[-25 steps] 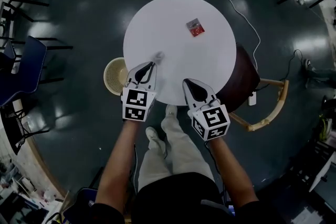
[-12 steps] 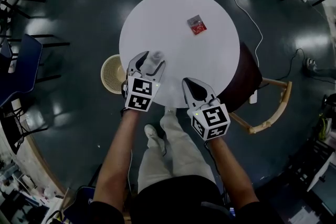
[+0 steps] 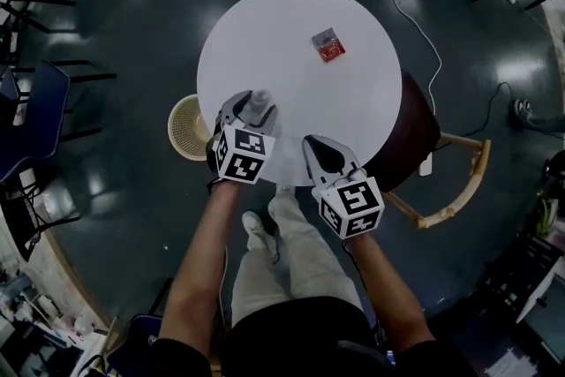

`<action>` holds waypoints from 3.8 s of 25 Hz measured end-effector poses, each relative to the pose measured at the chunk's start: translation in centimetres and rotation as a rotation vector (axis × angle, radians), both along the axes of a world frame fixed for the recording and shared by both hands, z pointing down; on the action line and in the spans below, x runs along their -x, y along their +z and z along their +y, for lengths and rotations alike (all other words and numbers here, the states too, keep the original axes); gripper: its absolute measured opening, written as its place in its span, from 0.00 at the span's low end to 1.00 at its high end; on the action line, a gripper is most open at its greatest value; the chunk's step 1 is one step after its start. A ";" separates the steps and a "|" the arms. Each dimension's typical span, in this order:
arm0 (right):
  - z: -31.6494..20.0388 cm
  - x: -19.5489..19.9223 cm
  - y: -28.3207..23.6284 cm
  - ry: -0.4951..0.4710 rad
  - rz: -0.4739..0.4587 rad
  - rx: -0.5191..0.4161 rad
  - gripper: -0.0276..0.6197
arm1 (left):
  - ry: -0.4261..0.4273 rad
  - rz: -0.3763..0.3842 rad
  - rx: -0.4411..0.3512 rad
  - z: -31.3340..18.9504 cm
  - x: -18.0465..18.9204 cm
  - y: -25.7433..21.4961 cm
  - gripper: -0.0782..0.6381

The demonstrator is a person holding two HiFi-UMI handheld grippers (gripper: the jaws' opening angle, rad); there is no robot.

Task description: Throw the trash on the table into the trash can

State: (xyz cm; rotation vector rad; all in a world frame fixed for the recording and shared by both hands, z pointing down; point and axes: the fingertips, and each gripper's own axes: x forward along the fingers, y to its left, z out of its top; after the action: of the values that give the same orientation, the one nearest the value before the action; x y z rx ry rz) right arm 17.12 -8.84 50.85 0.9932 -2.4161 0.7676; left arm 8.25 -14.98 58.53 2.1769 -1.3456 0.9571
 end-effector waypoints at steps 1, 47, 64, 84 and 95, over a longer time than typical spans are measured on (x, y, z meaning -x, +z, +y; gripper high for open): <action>0.0 0.0 0.0 -0.002 0.000 0.002 0.07 | 0.001 -0.008 0.006 0.0 0.0 0.1 0.43; 6.3 15.6 -0.2 -0.088 0.052 -0.094 0.07 | -0.056 0.108 -0.042 9.1 13.5 -3.5 0.23; 9.6 33.2 7.1 -0.262 0.056 -0.043 0.07 | -0.180 0.107 0.047 13.0 30.2 6.6 0.23; 10.7 35.2 22.9 -0.235 0.118 0.070 0.07 | -0.118 0.100 0.202 13.9 32.7 26.3 0.23; 11.1 36.4 27.7 -0.230 0.113 0.131 0.07 | -0.091 0.109 0.237 14.5 33.3 32.1 0.29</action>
State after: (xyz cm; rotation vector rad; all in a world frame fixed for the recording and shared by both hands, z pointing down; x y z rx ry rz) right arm -19.30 2.24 78.52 0.6747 -2.2992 0.7543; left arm -25.06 -0.52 90.65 1.9452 -1.2041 0.9003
